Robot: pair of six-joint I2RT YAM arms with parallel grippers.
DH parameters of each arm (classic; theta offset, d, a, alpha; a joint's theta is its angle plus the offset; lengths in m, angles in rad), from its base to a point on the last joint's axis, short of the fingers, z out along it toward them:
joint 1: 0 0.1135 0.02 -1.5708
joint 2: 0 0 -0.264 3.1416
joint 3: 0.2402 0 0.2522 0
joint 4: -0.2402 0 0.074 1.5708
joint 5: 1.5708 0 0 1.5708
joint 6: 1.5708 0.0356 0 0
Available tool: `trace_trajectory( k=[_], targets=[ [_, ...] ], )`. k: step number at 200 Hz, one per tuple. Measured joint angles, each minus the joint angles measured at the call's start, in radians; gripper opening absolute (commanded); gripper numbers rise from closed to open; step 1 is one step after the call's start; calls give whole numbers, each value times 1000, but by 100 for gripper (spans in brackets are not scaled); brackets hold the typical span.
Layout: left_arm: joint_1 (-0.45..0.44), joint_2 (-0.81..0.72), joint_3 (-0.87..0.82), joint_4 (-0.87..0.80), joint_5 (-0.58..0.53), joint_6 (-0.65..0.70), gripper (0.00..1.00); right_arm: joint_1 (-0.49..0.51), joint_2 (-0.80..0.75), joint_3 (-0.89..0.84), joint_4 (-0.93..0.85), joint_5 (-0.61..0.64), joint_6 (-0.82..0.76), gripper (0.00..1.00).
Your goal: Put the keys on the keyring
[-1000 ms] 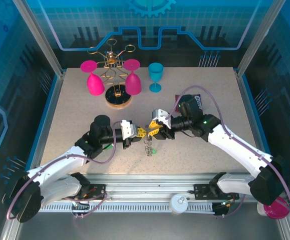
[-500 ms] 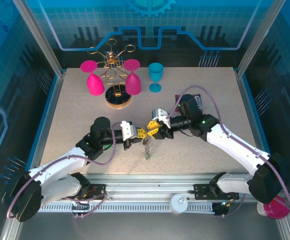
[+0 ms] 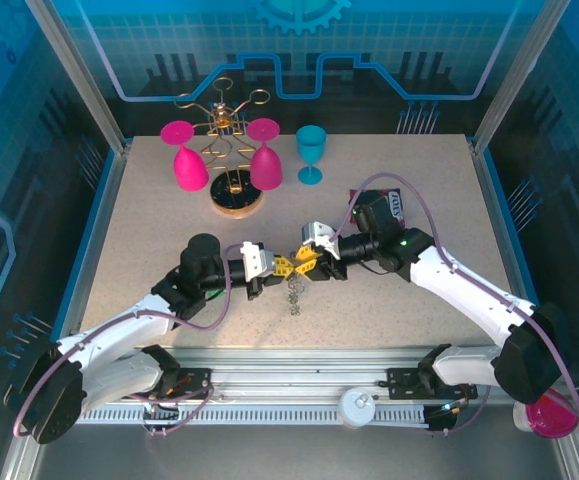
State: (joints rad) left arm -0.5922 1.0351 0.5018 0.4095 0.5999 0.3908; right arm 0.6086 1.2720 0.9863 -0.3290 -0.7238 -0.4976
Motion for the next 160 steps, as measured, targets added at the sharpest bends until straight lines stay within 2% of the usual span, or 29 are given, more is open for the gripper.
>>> trace_trajectory(
  k=[18, 54, 77, 89, 101, 118, 160],
  targets=[
    [0, 0, 0, 0, -2, -2, 0, 0, 0, -2, 6, 1, 2, 16],
    [0, 0, 0, 21, -4, -28, 0, 1, 0, -8, 31, -16, 14, 16],
    [2, 2, -1, 39, -8, -51, 0, 0, 0, -8, 52, -21, 24, 0],
    [4, 5, -1, 45, -11, -54, 0, -2, 0, -8, 58, -21, 33, 0],
    [4, 5, -2, 48, -16, -61, 12, -2, 0, -8, 58, -18, 34, 0],
    [4, 5, -2, 48, -27, -68, 20, -2, 0, -8, 50, -16, 25, 0],
    [0, -13, 11, -21, -65, -43, 21, 6, 32, 52, -80, 45, -49, 0]
  ],
)
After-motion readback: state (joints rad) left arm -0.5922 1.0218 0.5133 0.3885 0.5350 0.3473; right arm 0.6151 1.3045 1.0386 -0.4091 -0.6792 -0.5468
